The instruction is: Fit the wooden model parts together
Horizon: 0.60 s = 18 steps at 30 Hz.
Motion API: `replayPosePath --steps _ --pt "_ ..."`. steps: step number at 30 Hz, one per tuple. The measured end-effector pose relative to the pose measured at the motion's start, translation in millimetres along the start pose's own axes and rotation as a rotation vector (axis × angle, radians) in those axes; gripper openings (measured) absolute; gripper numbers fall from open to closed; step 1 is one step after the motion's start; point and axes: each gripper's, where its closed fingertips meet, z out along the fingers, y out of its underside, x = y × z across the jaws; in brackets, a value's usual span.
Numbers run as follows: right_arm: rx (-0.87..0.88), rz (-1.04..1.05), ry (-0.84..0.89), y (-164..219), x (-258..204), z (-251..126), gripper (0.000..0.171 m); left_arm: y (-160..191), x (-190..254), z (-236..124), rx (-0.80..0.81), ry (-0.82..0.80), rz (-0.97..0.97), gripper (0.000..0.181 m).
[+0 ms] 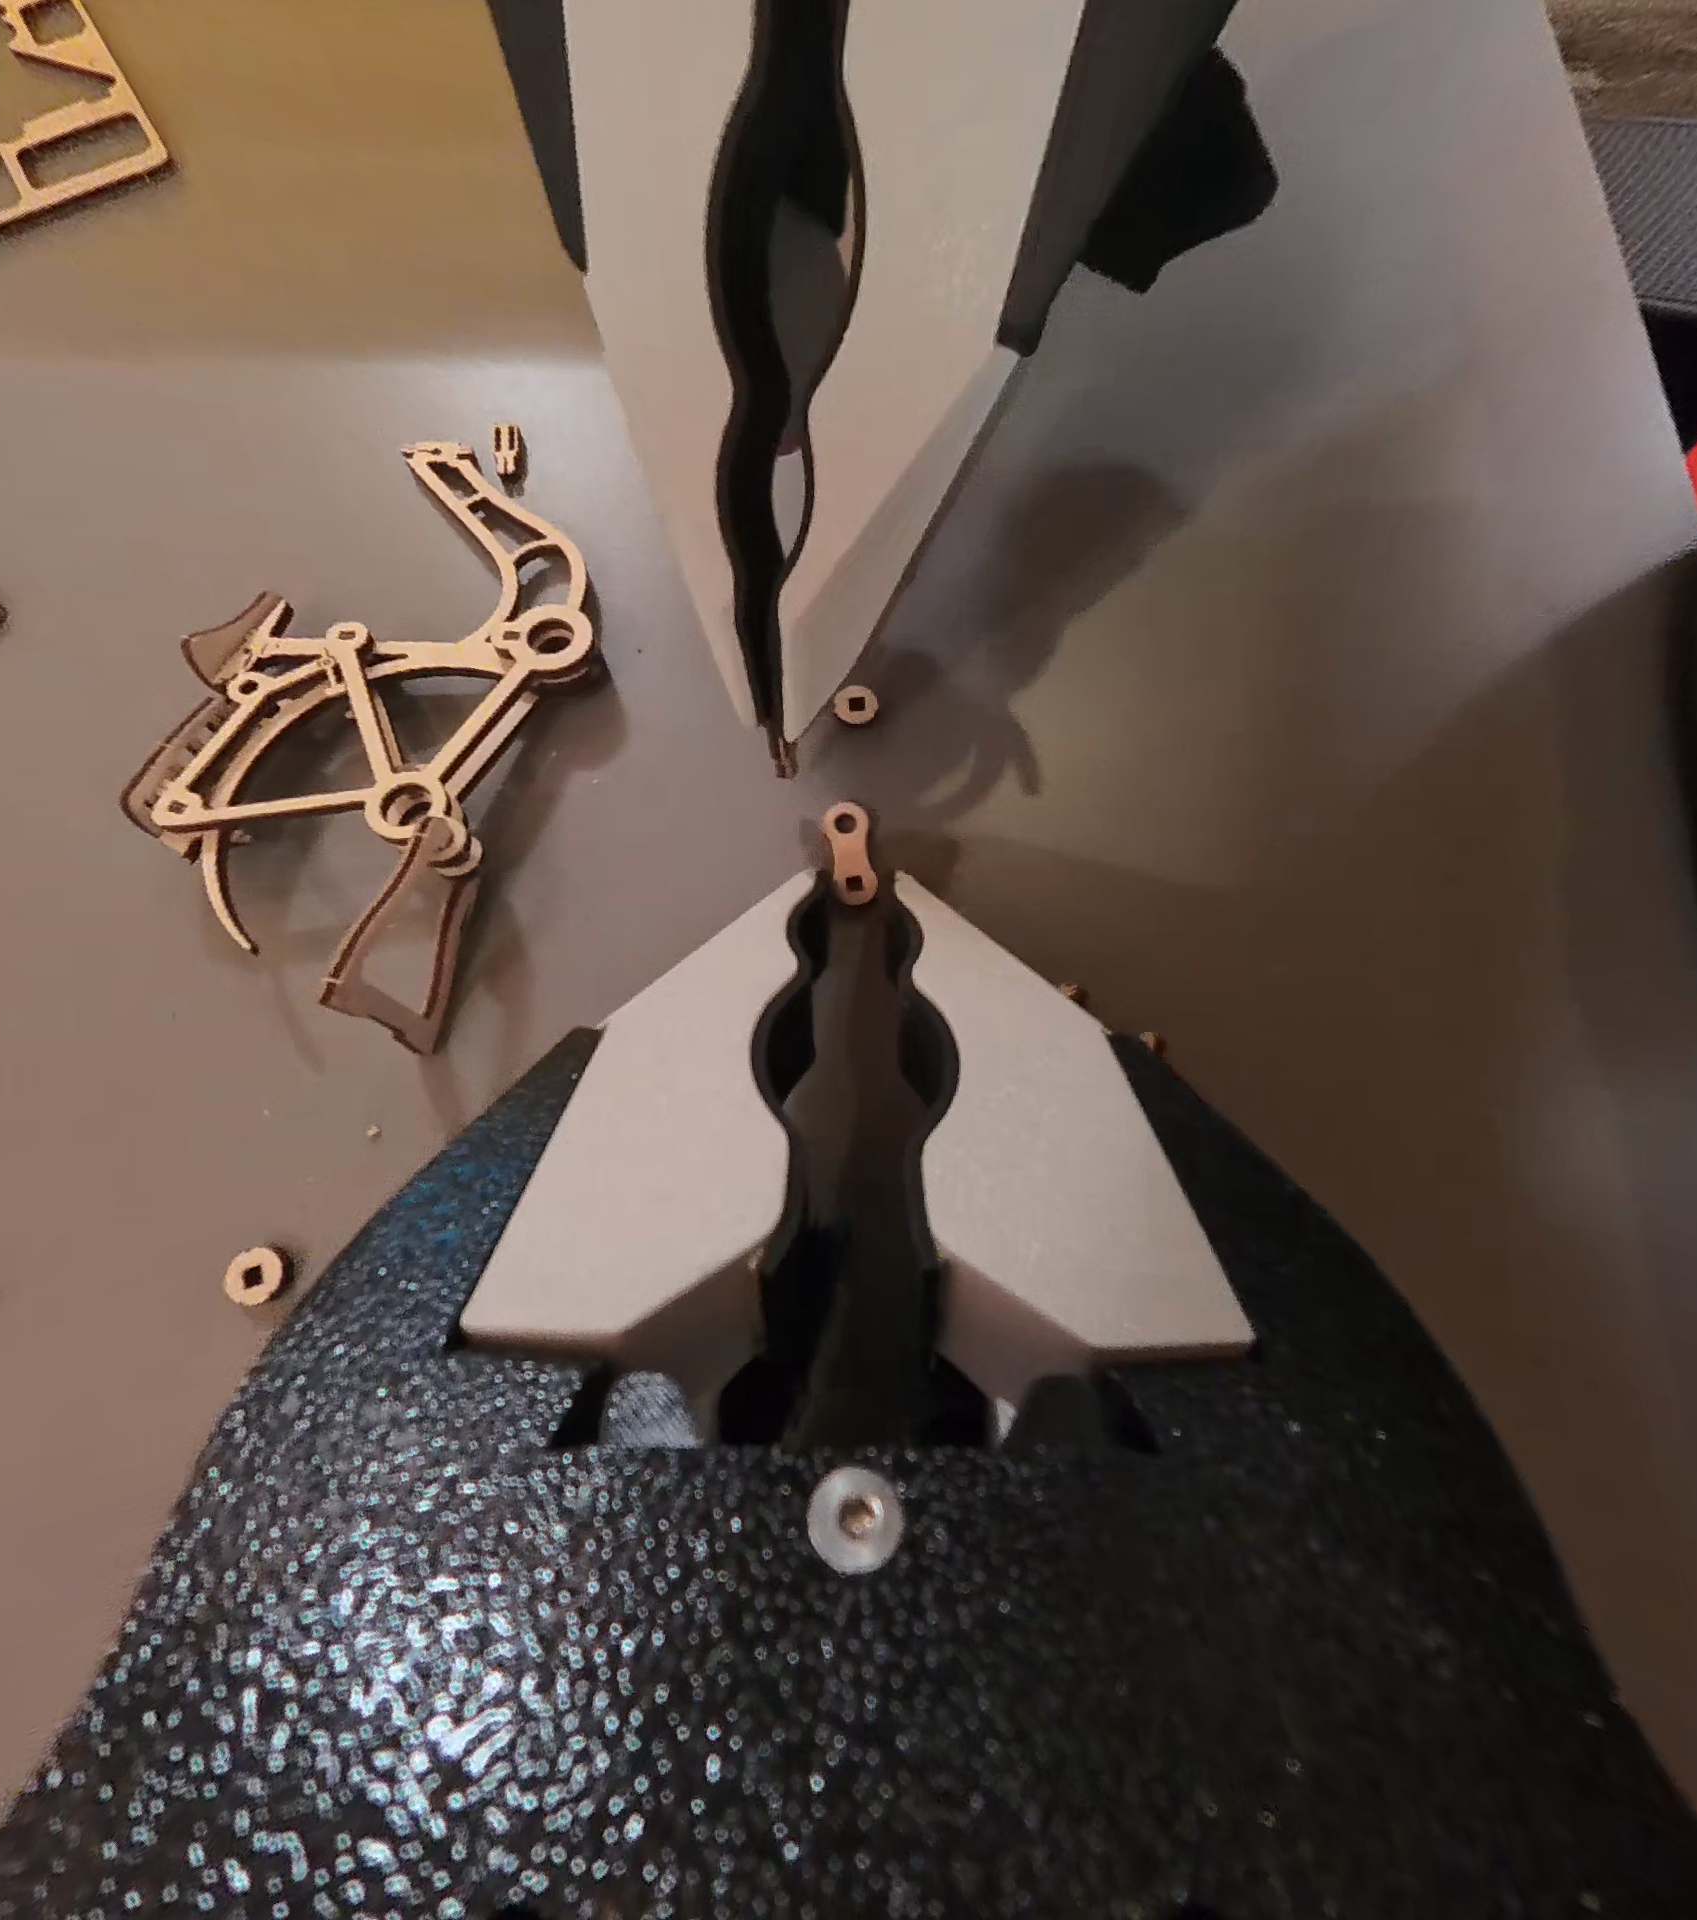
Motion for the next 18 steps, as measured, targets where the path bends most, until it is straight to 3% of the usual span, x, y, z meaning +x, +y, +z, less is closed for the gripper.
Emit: replayPosePath --steps 13,18 --pt "-0.016 0.040 0.021 5 -20 5 0.001 1 3 -2 -0.007 0.023 -0.038 0.018" --pt "-0.007 0.040 0.047 3 -14 7 0.001 1 4 -3 -0.011 0.024 -0.040 0.013"
